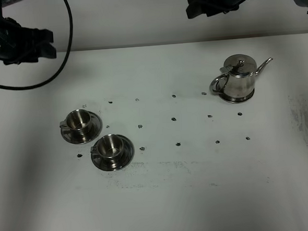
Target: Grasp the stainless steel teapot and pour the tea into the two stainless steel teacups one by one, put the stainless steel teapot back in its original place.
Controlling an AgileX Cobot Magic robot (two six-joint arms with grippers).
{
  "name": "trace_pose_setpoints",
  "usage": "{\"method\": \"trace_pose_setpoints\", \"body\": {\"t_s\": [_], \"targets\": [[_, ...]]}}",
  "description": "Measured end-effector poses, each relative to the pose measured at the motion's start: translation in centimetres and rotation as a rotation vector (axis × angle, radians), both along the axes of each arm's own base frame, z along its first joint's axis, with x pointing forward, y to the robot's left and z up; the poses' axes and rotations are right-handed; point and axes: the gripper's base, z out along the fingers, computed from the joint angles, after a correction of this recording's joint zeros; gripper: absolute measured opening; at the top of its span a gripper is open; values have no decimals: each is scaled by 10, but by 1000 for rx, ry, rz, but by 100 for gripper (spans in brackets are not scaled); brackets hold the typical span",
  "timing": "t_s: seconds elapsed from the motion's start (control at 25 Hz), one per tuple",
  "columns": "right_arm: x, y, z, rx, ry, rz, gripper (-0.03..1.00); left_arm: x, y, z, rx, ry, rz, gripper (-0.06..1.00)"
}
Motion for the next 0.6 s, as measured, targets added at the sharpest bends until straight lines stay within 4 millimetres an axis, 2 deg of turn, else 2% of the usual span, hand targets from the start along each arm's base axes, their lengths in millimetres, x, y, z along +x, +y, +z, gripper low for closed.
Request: {"method": "trace_pose_setpoints", "body": {"t_s": [0.08, 0.12, 0.28, 0.4, 0.6], "targets": [[-11, -1, 6, -166, 0, -22, 49, -10, 0, 9, 74, 3, 18, 50], [-19, 0, 16, -246, -17, -41, 49, -16, 1, 18, 94, -22, 31, 50], [-45, 7, 41, -337, -31, -65, 49, -57, -1, 55, 126, -191, 67, 50], [-69, 18, 70, -343, -77, -50, 49, -104, 2, 82, 137, -339, 102, 49], [-114, 31, 106, -351, -148, -39, 49, -183, 8, 100, 172, -481, 120, 46]]}}
